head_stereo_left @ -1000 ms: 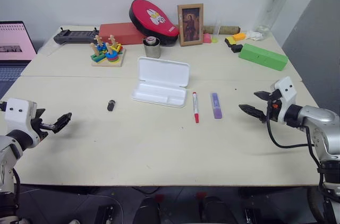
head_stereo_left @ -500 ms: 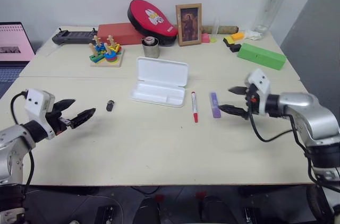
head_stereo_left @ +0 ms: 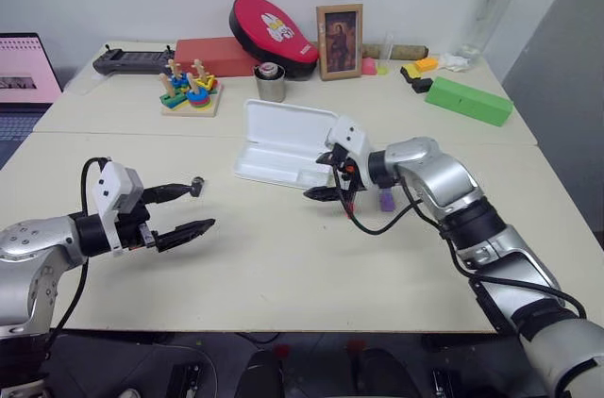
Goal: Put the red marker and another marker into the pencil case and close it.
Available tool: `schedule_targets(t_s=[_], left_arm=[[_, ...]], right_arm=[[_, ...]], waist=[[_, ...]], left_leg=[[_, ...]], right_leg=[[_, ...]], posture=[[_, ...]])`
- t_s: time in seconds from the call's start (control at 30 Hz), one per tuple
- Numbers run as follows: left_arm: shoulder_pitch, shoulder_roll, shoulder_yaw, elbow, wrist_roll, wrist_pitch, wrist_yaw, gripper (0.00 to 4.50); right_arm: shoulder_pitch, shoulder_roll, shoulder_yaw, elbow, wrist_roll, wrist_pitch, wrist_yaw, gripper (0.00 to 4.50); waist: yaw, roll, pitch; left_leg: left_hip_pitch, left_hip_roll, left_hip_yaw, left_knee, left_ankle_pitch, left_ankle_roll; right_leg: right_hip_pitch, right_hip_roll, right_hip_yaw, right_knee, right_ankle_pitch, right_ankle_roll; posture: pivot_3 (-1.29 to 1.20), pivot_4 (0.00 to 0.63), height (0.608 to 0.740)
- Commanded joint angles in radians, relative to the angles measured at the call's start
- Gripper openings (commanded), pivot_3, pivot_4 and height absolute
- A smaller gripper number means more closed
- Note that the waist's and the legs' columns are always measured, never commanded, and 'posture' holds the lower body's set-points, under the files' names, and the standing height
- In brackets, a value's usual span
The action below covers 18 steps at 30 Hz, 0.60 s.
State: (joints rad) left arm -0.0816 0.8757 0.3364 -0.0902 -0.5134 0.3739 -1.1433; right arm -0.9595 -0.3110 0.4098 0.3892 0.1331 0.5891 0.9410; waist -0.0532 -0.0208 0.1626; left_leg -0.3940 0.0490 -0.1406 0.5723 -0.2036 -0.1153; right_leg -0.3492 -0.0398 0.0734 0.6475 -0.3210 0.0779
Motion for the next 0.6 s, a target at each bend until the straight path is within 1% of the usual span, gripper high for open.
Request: schedule_targets(t_s=[0.03,0.2,0.33,0.53,0.57,0.6], left_arm=[[0.011,-0.006,0.004,-0.092,-0.036,0.029,0.023,4.5],[0.011,-0.025,0.002,-0.158,-0.066,0.074,0.067,4.5],[0.003,-0.029,0.0,-0.168,-0.07,0.09,0.084,4.5],[-0.001,-0.028,-0.001,-0.166,-0.074,0.094,0.102,4.5],[-0.003,-0.03,-0.002,-0.167,-0.073,0.094,0.105,4.5],[-0.004,-0.03,-0.003,-0.168,-0.074,0.094,0.108,4.5]], right_arm=[[-0.038,0.027,-0.001,0.07,-0.047,-0.063,-0.011,4.47],[-0.048,0.08,0.001,0.205,-0.102,-0.139,-0.029,4.47],[-0.05,0.115,0.005,0.287,-0.146,-0.195,-0.04,4.47],[-0.056,0.138,0.017,0.319,-0.197,-0.227,-0.033,4.47],[-0.057,0.141,0.022,0.324,-0.208,-0.229,-0.035,4.11],[-0.057,0.144,0.024,0.327,-0.219,-0.228,-0.035,3.94]], waist=[[-0.003,0.0,0.0],[-0.006,0.0,0.0],[-0.006,0.0,0.0],[-0.006,0.0,0.0],[-0.006,0.0,0.0],[-0.006,0.0,0.0]], left_leg=[[0.0,0.0,0.0,0.0,0.0,0.0],[0.0,0.0,0.0,0.0,0.0,0.0],[0.001,0.0,0.0,0.0,0.0,0.0],[0.001,0.0,0.0,0.0,0.0,0.0],[0.002,0.0,0.0,0.0,0.0,0.0],[0.002,0.0,0.0,0.0,0.0,0.0]], right_leg=[[0.0,0.0,0.0,0.001,0.0,0.0],[0.0,0.0,0.0,0.001,0.0,0.0],[0.0,0.0,0.0,0.002,0.0,0.0],[0.001,0.0,0.0,0.002,0.0,0.0],[0.0,0.0,0.0,0.002,0.0,0.0],[0.0,0.0,0.0,0.002,0.0,0.0]], posture=[[0.0,0.15,0.74],[0.0,0.15,0.74],[0.0,0.15,0.74],[0.0,0.15,0.74],[0.0,0.15,0.74],[0.0,0.15,0.74]])
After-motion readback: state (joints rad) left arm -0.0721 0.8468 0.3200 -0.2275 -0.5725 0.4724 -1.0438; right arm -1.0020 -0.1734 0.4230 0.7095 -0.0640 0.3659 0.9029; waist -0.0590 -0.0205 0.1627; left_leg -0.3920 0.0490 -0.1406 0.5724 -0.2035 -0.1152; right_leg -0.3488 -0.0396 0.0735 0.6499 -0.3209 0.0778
